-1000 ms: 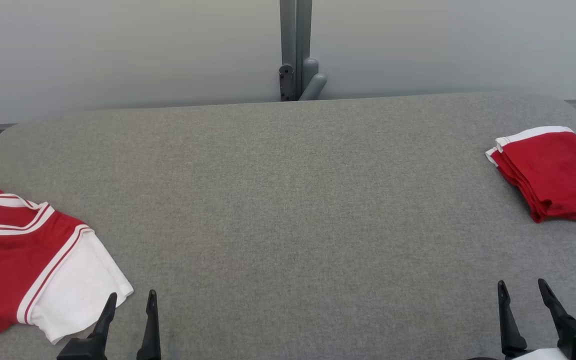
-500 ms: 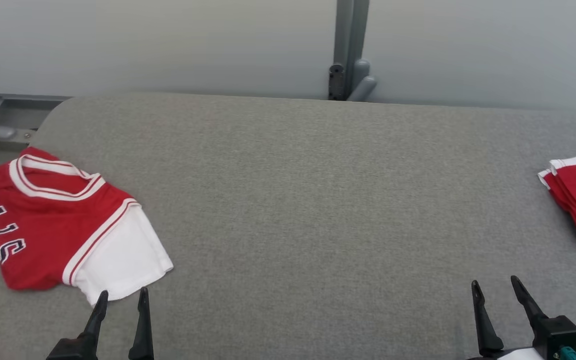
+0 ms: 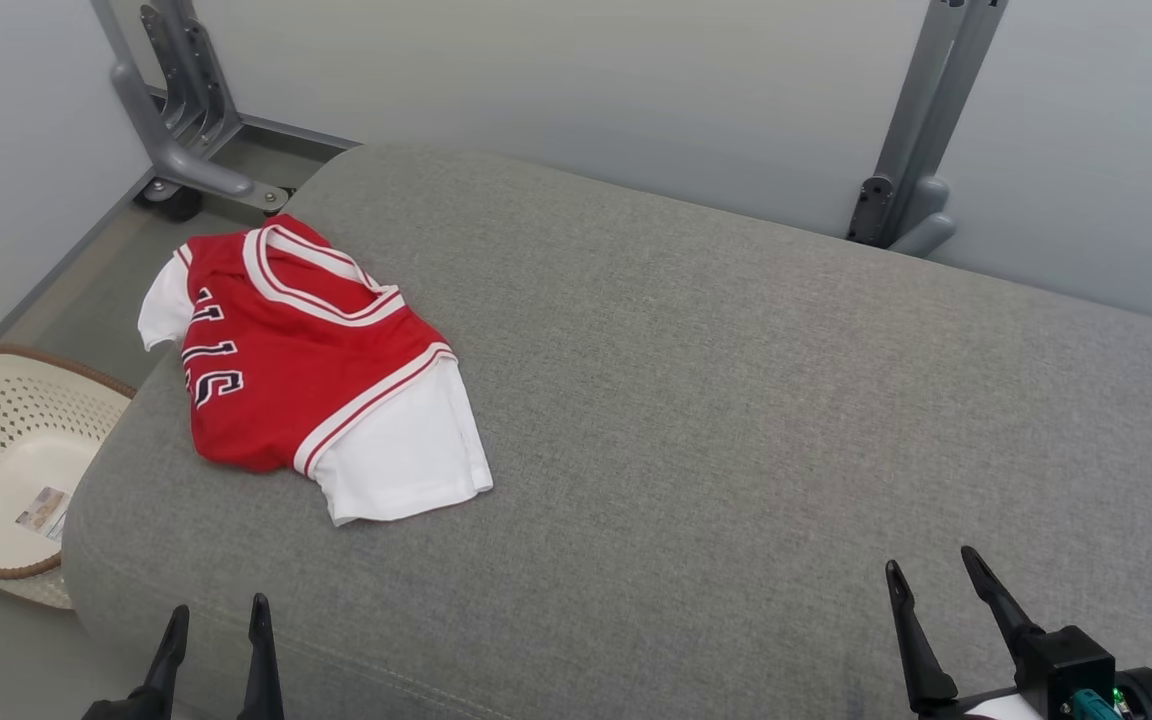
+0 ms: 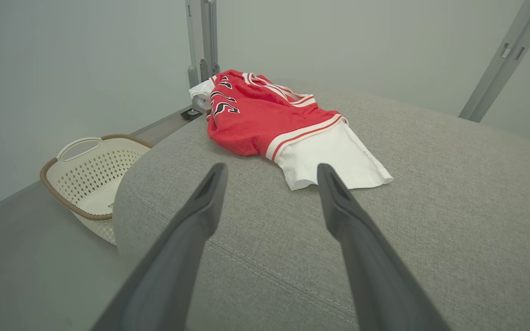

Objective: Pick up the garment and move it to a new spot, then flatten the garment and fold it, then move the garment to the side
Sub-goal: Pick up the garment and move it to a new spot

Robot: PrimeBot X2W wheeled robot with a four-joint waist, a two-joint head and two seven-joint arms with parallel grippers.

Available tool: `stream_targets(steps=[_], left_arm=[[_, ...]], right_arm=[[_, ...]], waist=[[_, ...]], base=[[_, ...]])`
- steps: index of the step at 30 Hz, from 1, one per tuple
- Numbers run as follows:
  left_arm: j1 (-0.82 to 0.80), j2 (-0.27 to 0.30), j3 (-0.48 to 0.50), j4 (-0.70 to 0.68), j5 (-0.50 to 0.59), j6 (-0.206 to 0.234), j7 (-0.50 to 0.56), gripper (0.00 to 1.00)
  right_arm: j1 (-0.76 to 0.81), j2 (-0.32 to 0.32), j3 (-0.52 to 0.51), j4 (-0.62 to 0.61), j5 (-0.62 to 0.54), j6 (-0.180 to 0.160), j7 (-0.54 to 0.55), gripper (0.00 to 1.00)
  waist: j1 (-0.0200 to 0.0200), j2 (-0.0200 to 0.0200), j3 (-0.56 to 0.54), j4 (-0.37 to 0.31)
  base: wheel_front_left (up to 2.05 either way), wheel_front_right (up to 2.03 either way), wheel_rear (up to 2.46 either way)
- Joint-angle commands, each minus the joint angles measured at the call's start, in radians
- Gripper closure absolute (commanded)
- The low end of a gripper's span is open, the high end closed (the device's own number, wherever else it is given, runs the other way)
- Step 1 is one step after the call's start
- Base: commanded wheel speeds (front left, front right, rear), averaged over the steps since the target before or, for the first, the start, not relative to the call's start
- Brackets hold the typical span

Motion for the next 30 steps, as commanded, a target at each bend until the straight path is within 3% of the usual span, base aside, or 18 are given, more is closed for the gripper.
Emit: stream_targets(steps=[1,5,8,14,18,23,29,30], left_arm=[[-0.014,0.004,0.000,0.001,-0.009,0.001,0.000,0.00],[-0.055,0.003,-0.008,0.031,-0.025,0.001,0.000,0.00],[-0.147,0.003,-0.028,0.100,-0.068,0.001,0.000,0.00],[-0.469,0.003,-0.058,0.354,-0.130,0.024,0.065,0.00],[-0.674,0.006,-0.027,0.542,-0.176,0.057,0.134,0.00],[-0.833,0.040,0.004,0.754,-0.202,0.089,0.171,0.00],[-0.895,0.094,-0.015,0.957,-0.179,0.109,0.219,0.00],[-0.893,0.100,-0.017,0.977,-0.178,0.111,0.215,0.10]], right_arm=[[0.008,-0.003,0.001,-0.003,-0.005,-0.001,-0.003,0.00],[0.007,-0.003,-0.008,-0.011,-0.023,-0.001,-0.003,0.00],[-0.042,-0.004,-0.022,-0.032,-0.060,-0.001,-0.003,0.00],[-0.129,-0.023,-0.027,-0.055,-0.126,-0.001,-0.003,0.00],[-0.179,-0.040,-0.006,-0.055,-0.141,-0.001,-0.003,0.00],[-0.228,-0.043,0.025,-0.054,-0.145,-0.001,-0.003,0.00],[-0.254,-0.037,0.044,-0.062,-0.129,-0.001,-0.003,0.00],[-0.255,-0.035,0.041,-0.065,-0.128,-0.001,-0.003,0.00]], waist=[[0.0000,0.0001,0.002,0.033],[0.0000,0.0001,0.050,0.009],[0.0000,0.0001,0.151,-0.015],[0.0000,0.0001,0.357,-0.050],[0.0000,0.0001,0.447,-0.078],[0.0000,0.0001,0.499,-0.124],[0.0000,0.0001,0.514,-0.176],[0.0000,0.0001,0.513,-0.180]], base=[[0.00,0.00,0.00],[0.00,0.00,0.00],[0.00,0.00,0.00],[0.00,0.00,0.00],[0.00,0.00,0.00],[0.00,0.00,0.00],[0.00,0.00,0.00],[0.00,0.00,0.00]])
